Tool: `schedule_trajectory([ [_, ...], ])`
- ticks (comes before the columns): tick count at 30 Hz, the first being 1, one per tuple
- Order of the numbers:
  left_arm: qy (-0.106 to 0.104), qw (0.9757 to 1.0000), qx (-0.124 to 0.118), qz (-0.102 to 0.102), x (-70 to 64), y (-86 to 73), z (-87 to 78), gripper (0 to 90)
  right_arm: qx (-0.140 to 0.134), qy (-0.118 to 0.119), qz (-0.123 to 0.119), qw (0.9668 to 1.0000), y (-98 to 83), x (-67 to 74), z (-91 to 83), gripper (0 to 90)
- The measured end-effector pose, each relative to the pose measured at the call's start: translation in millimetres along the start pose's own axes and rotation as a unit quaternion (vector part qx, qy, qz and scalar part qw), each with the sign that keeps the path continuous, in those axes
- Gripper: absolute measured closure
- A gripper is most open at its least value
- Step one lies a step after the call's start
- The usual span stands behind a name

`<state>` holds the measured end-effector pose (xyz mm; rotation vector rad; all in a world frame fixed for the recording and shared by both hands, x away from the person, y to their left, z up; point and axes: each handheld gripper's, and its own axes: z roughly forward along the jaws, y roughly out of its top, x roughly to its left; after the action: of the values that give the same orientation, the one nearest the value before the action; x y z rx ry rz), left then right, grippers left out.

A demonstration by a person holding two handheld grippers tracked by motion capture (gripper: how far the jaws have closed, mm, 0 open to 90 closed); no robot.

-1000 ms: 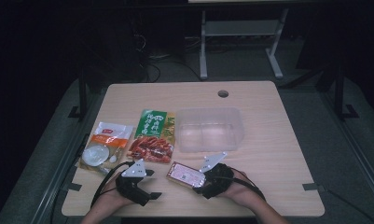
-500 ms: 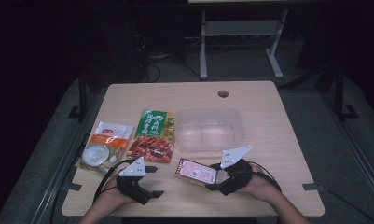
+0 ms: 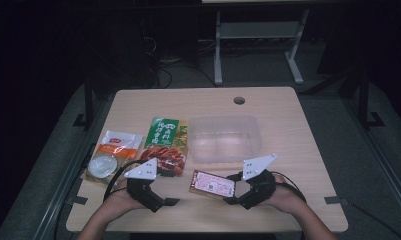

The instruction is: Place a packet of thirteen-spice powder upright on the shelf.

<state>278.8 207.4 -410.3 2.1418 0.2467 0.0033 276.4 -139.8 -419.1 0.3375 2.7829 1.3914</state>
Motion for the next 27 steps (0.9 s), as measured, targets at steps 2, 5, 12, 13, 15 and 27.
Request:
schedule_trajectory([
  [2,-0.007,1.0,-0.001,0.007,2.6,5.3,2.6,11.9,-0.006,0.003,0.009,0.9999,0.7,1.2,-0.8,32.1],
  [5,-0.01,0.9999,-0.004,0.011,7.0,13.2,4.9,11.5,-0.012,0.008,0.012,0.9998,0.8,0.7,-2.8,32.1],
  [12,-0.038,0.9989,-0.011,0.027,13.7,27.4,12.6,11.0,-0.021,0.012,0.012,0.9996,0.3,0.6,-5.6,32.1],
  [13,-0.045,0.9985,-0.013,0.03,13.6,29.2,14.3,10.9,-0.024,0.013,0.007,0.9996,0.4,0.2,-5.4,32.1],
  [15,-0.056,0.9975,-0.017,0.038,12.9,32.0,17.6,10.9,-0.028,0.016,0.007,0.9994,1.2,1.0,-5.9,32.1],
  [27,-0.083,0.9943,-0.038,0.055,11.4,42.0,32.4,10.9,-0.057,0.03,-0.002,0.9979,4.1,3.6,-8.8,32.0],
])
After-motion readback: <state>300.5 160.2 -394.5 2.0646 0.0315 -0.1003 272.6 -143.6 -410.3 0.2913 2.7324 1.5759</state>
